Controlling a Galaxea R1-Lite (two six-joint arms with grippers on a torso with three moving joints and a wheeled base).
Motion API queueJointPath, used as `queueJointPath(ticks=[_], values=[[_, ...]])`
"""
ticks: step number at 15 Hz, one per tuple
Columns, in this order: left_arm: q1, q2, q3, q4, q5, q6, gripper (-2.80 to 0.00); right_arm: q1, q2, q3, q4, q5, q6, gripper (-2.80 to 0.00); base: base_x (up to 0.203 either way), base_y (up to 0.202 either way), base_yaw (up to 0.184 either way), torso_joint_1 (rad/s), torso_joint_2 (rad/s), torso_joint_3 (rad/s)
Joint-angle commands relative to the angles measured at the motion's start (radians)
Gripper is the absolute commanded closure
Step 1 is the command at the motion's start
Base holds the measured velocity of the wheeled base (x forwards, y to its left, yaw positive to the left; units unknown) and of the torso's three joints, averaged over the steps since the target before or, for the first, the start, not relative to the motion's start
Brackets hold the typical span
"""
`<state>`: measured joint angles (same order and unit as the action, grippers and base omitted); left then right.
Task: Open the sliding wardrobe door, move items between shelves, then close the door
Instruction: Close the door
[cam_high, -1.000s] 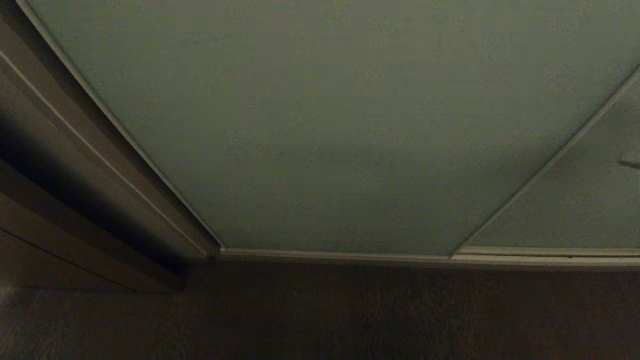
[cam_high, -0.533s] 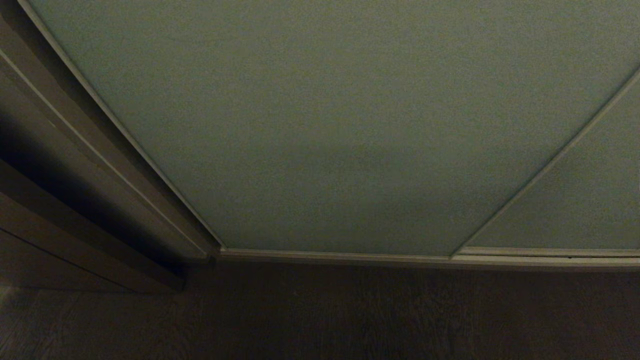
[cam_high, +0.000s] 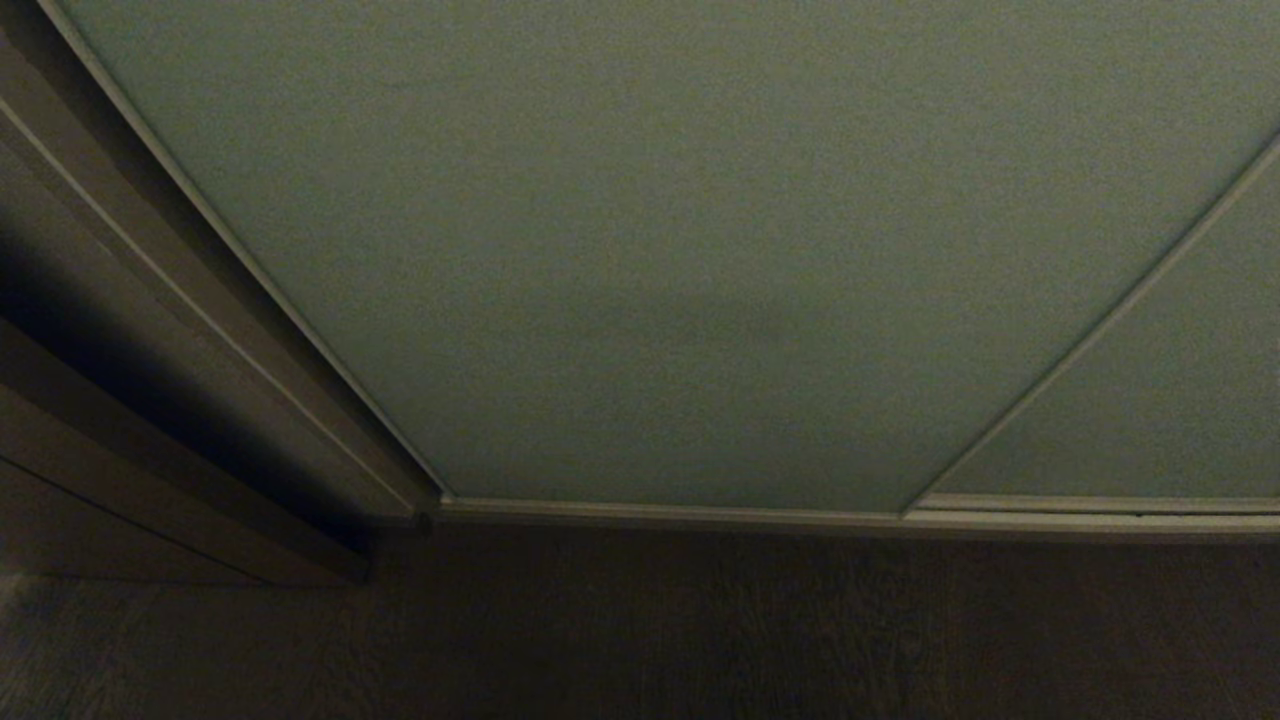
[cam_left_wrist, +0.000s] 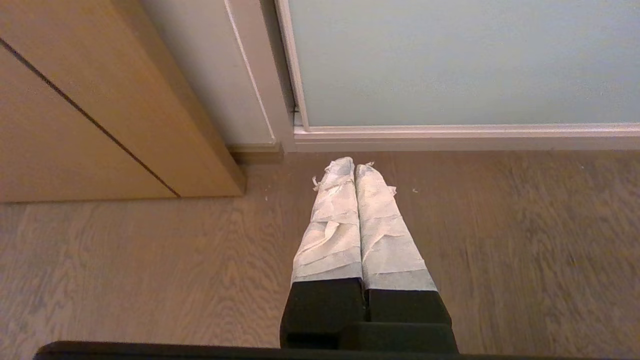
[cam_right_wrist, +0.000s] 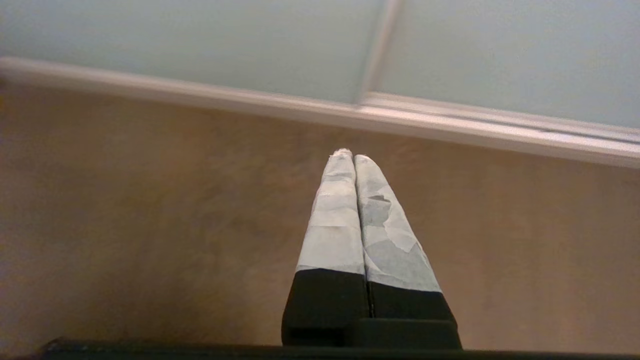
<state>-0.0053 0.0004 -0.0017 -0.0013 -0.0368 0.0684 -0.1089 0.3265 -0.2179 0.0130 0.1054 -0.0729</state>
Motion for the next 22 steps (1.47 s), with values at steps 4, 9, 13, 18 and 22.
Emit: queueJointPath(ticks=[4, 9, 13, 18, 22], values=[[-0.001, 0.000, 0.000, 0.000, 0.000, 0.001, 0.00, 0.064, -0.077, 0.219, -0.216, -0.055, 0.016, 0.00, 0.000, 0.000, 0.000, 0.000, 0.00, 0.000], [0.000, 0.000, 0.000, 0.000, 0.000, 0.001, 0.00, 0.119, -0.332, 0.213, -0.072, -0.072, 0.030, 0.00, 0.000, 0.000, 0.000, 0.000, 0.00, 0.000], [-0.001, 0.000, 0.000, 0.000, 0.000, 0.000, 0.00, 0.115, -0.330, 0.217, -0.018, -0.105, 0.066, 0.00, 0.000, 0.000, 0.000, 0.000, 0.00, 0.000], [0.001, 0.000, 0.000, 0.000, 0.000, 0.001, 0.00, 0.115, -0.330, 0.217, -0.019, -0.102, 0.067, 0.00, 0.000, 0.000, 0.000, 0.000, 0.00, 0.000], [-0.001, 0.000, 0.000, 0.000, 0.000, 0.001, 0.00, 0.115, -0.330, 0.218, -0.019, -0.102, 0.067, 0.00, 0.000, 0.000, 0.000, 0.000, 0.00, 0.000]])
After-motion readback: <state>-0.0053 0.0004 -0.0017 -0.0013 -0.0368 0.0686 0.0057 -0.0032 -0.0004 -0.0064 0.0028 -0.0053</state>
